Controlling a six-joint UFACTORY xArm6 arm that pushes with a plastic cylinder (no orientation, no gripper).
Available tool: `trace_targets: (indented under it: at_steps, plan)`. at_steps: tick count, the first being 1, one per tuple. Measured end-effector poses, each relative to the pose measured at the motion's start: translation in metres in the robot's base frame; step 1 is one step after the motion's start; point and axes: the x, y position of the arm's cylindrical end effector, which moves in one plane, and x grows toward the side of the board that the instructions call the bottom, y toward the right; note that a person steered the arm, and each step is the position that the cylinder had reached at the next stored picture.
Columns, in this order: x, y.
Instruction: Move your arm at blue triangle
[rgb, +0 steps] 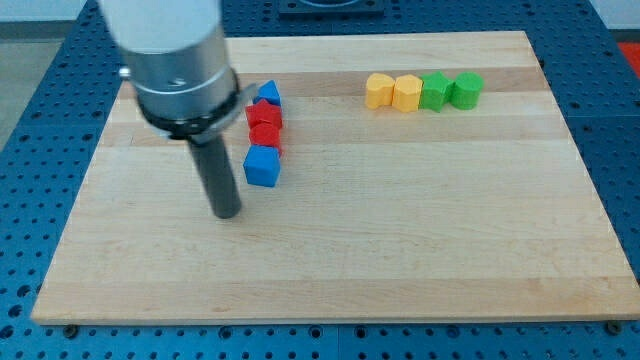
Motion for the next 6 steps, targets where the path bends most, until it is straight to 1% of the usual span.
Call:
trace_targets:
  at_steps: [1, 2, 4, 5, 6]
  plan:
    - [-0.037, -0.025]
    - [-0.082, -0.033]
    - [-0.171, -0.030]
    - [-0.194, -0.009]
    - [-0.196, 0.024]
